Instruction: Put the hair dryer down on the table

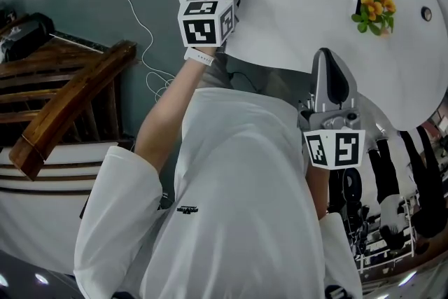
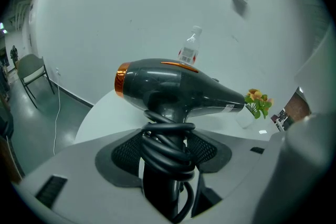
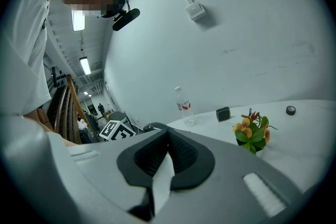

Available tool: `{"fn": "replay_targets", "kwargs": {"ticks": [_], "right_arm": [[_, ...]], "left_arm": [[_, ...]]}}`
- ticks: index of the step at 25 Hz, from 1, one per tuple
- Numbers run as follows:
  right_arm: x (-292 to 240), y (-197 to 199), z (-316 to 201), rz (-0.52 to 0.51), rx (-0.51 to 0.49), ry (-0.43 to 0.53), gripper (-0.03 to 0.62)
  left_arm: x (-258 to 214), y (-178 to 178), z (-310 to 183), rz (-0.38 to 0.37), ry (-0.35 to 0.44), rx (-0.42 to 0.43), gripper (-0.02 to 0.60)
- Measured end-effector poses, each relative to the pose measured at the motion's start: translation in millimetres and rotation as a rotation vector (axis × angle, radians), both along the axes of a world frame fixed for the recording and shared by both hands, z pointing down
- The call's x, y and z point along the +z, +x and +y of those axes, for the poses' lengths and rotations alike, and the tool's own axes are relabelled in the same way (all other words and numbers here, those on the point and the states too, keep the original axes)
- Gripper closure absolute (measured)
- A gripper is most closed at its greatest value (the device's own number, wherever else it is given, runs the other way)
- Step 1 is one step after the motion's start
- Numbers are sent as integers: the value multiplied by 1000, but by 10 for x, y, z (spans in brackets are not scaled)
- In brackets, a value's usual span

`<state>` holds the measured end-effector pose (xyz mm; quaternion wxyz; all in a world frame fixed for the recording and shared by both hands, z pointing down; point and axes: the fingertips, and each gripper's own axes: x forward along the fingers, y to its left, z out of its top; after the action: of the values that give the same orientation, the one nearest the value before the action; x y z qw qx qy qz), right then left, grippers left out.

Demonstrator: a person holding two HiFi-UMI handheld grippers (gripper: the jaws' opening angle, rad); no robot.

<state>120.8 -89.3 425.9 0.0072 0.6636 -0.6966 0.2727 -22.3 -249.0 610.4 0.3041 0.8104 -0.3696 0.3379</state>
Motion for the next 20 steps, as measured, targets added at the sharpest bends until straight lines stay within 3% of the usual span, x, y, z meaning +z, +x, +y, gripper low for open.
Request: {"fn": "replay_targets", "kwargs": {"ticks": [10, 20], "right_arm": [[62, 12, -9, -8, -15, -9, 583], [96, 146, 79, -12, 6, -14, 582]], "left_arm": [[279, 34, -65, -81, -13, -3, 315], [381, 95, -70, -104, -6, -6, 313]]}}
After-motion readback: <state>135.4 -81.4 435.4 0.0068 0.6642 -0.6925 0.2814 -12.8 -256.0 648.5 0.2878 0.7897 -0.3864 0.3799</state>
